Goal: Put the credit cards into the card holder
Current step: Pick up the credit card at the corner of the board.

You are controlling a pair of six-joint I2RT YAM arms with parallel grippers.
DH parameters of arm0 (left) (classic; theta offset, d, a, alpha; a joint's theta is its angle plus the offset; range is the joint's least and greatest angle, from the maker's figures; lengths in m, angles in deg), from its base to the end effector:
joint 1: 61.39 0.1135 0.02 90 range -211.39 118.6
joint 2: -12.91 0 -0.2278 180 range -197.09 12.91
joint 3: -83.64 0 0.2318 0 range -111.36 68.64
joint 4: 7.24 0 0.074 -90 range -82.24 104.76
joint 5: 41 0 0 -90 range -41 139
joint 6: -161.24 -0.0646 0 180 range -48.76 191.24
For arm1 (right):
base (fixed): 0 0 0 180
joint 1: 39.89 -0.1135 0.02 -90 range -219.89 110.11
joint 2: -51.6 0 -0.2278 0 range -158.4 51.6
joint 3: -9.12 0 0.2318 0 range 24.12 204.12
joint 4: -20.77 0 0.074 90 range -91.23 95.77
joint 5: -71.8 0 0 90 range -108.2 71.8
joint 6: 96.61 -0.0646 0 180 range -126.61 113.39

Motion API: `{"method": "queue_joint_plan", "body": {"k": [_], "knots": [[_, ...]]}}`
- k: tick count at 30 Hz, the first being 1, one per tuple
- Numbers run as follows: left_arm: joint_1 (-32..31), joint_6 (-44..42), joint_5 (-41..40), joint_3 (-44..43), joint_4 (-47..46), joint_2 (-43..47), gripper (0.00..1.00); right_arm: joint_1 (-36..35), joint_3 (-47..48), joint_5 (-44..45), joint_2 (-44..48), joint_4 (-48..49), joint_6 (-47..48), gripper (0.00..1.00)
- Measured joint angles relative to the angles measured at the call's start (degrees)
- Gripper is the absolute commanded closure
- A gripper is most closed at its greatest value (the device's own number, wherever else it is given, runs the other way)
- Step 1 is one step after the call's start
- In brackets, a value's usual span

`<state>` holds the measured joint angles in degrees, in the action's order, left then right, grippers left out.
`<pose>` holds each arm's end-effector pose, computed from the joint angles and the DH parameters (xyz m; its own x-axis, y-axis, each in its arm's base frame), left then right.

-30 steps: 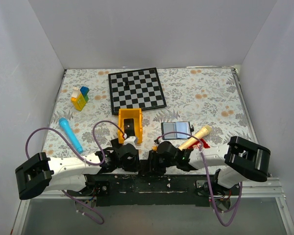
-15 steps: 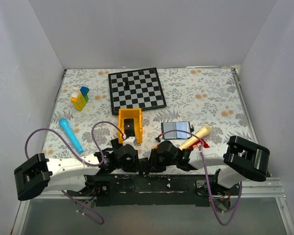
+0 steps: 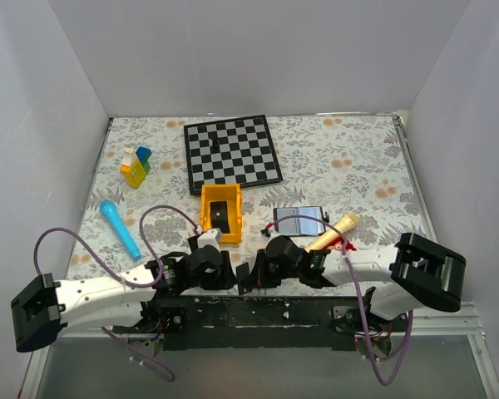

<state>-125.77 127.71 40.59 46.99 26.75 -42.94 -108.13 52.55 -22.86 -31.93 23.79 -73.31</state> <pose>0.0923 -0.1705 0.1154 -0.9032 -0.0237 -0.4286 0.1832 0.8817 -0.4348 0.0997 0.2639 0.1071 -0.9607 0.0626 -0.2706 -0.1704 0.6366 0.7521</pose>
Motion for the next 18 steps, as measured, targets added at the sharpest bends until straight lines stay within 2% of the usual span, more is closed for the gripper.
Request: {"method": "queue_joint_plan", "body": {"k": [5, 9, 14, 18], "knots": [[0.61, 1.22, -5.77, -3.76, 6.78, 9.11, 0.51, 0.17, 4.52, 7.17, 9.16, -14.67, 5.18, 0.99], [2.91, -0.48, -7.69, -8.96, 7.63, 9.27, 0.51, 3.89, 9.27, 11.08, 17.05, -24.50, 9.99, 0.99], [8.33, -6.62, -5.77, -17.09, 3.32, -1.86, 0.50, 21.59, 9.88, 9.73, 25.81, -32.57, 16.37, 0.99], [13.94, -11.72, -0.81, -24.28, -1.44, -13.92, 0.53, 34.60, 10.91, 7.39, 26.82, -38.77, 22.91, 0.99]]}}
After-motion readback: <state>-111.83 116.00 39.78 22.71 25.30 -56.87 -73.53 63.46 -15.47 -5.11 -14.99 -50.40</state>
